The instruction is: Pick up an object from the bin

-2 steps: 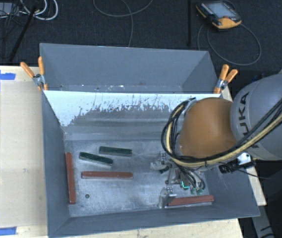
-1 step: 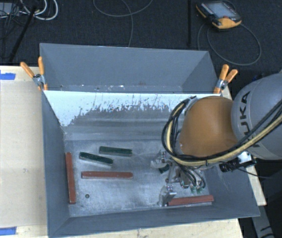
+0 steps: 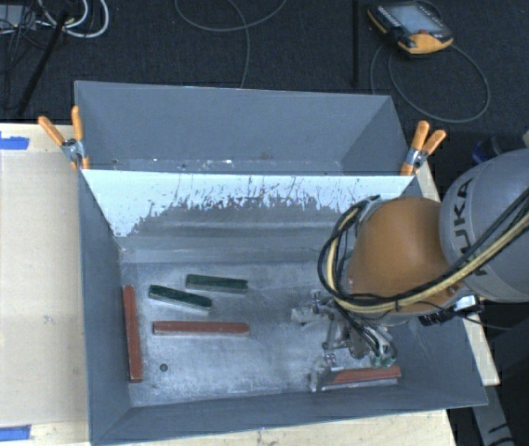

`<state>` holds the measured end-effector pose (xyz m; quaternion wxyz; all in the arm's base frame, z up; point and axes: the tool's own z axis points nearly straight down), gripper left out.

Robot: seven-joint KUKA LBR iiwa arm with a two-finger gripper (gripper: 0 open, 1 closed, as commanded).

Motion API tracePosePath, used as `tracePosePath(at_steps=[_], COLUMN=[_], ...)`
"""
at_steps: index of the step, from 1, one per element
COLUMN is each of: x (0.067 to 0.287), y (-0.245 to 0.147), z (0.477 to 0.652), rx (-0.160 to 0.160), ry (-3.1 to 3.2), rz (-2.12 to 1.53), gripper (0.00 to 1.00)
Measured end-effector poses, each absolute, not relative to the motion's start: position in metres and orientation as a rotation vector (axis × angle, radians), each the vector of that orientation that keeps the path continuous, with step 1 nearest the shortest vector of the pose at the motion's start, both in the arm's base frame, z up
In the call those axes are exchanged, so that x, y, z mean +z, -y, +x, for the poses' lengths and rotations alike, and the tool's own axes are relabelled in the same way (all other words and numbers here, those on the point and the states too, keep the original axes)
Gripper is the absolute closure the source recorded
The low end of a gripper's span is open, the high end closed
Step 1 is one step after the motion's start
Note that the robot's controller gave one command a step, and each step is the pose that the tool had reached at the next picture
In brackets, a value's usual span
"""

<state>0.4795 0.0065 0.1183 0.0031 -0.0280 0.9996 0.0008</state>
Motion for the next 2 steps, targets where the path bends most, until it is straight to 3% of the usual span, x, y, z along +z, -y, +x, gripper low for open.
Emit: tracePosePath(at_steps=[1,2], x=[0.085,0.074], y=[0.015,0.06], z=[0.485,0.479], rx=[-0.002,-0.001], ry=[-3.114,-3.082], rz=[-0.431,-0.564], gripper=[0.0,1.0])
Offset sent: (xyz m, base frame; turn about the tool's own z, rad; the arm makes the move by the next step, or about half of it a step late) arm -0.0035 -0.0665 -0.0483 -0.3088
